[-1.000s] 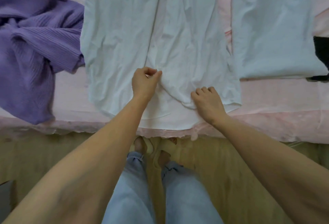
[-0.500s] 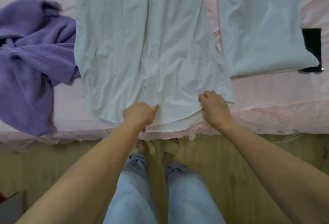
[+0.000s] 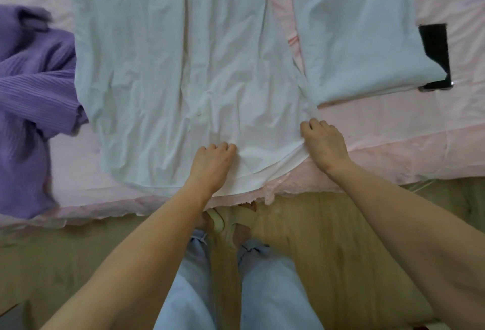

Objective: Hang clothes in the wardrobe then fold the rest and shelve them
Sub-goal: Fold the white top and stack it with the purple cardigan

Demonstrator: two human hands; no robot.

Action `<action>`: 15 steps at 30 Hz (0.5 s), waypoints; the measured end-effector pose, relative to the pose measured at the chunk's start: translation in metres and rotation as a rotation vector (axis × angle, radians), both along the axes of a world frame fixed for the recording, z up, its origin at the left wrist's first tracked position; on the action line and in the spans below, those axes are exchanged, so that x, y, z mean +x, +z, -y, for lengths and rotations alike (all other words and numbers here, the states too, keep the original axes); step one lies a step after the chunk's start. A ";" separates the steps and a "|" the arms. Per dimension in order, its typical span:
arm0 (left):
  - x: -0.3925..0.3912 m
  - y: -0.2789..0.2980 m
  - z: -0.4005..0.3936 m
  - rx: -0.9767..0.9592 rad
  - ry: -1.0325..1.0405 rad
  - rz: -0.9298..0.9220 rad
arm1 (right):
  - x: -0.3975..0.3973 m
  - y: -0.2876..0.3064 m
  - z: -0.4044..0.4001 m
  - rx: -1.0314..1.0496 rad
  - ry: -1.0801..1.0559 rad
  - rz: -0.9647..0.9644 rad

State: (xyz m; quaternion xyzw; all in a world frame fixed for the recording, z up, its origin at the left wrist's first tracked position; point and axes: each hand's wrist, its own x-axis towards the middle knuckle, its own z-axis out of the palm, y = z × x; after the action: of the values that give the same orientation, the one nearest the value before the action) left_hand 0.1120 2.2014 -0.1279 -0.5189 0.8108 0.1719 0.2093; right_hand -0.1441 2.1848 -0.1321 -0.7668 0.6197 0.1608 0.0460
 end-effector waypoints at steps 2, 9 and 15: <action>-0.003 0.001 0.003 0.030 0.015 -0.025 | -0.003 0.002 0.004 0.020 0.022 0.031; -0.040 -0.007 0.002 -0.014 -0.087 -0.074 | -0.015 0.022 0.003 -0.112 -0.010 0.184; -0.078 -0.007 0.013 -0.014 0.018 -0.352 | -0.058 0.033 -0.010 -0.194 -0.151 0.045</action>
State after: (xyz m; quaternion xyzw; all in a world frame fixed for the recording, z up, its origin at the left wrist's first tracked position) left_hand 0.0339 2.1886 -0.1351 -0.4893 0.8314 0.2566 0.0589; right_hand -0.2021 2.1946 -0.0992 -0.7221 0.6872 0.0789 -0.0024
